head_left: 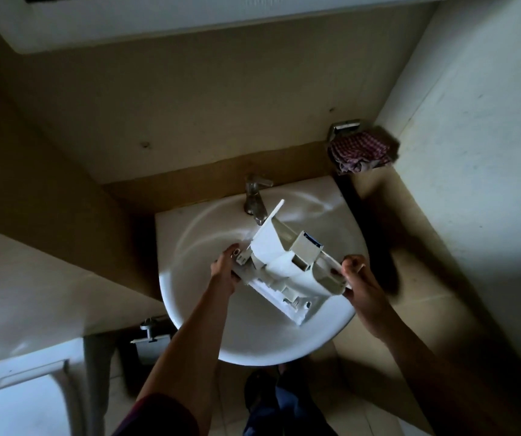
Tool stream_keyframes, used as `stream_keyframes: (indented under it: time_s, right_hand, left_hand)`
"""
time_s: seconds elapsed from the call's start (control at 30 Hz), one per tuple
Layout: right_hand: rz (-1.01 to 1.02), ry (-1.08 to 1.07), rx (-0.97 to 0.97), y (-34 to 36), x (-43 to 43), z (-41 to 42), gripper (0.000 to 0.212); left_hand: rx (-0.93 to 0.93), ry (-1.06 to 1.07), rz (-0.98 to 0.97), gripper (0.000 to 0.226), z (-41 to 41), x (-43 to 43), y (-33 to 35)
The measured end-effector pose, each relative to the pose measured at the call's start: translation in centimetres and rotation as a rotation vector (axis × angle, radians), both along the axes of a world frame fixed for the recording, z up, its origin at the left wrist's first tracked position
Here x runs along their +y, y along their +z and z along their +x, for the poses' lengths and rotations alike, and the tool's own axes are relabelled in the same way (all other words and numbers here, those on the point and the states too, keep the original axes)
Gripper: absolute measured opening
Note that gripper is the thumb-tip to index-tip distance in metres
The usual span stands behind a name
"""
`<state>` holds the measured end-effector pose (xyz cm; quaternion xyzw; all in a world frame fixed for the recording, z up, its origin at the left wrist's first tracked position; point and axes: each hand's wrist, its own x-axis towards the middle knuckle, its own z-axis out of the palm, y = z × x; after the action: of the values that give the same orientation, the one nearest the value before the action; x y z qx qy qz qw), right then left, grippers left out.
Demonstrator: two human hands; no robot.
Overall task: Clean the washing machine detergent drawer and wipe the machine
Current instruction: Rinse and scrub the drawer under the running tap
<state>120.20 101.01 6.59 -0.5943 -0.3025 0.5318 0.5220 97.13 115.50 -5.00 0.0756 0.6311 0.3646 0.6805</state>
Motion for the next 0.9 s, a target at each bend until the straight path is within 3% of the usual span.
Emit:
stream_keyframes:
  time_s: [0.17,0.27,0.33,0.4,0.47,0.53,0.57,0.7,0.83,0.9]
  right_hand:
    - [-0.042,0.084,0.035,-0.2,-2.2,-1.7,0.07]
    - [-0.015,0.186,0.038,-0.3,-3.3,-1.7,0.084]
    - [-0.018,0.345,0.042,-0.3,-3.5,-1.3,0.07]
    - [-0.065,0.51,0.052,0.4,-3.4,-1.0,0.041]
    - [-0.089,0.614,0.131,0.7,-3.0,0.1,0.045]
    - [-0.192,0.586,0.226,1.2,-1.5,1.3,0.069]
    - [-0.243,0.508,0.173,1.0,-0.4,1.6,0.065]
    - [-0.217,0.237,-0.306,-1.8,4.4,1.9,0.015]
    - [-0.257,0.233,-0.331,-5.4,8.8,0.8,0.001]
    - [-0.261,0.287,-0.308,-5.7,10.5,-0.5,0.009]
  left_hand:
    - [0.021,0.073,-0.011,0.068,-0.1,-0.8,-1.2]
    - [0.061,0.037,0.06,0.037,0.4,-1.6,0.0]
    - [0.087,0.034,0.076,0.033,0.7,-1.6,0.4]
    - [0.108,0.025,0.059,0.036,1.0,-1.2,0.7]
    - [0.103,-0.012,0.033,0.04,1.3,-0.8,0.9]
    - [0.106,-0.053,0.025,0.04,1.8,-0.2,1.3]
    - [0.103,-0.08,0.026,0.039,2.1,0.1,1.5]
    - [0.09,-0.115,0.037,0.035,2.8,1.1,1.0]
    - [0.099,-0.146,0.038,0.032,2.8,1.7,-0.3]
    - [0.141,-0.181,0.041,0.032,2.9,1.9,0.1]
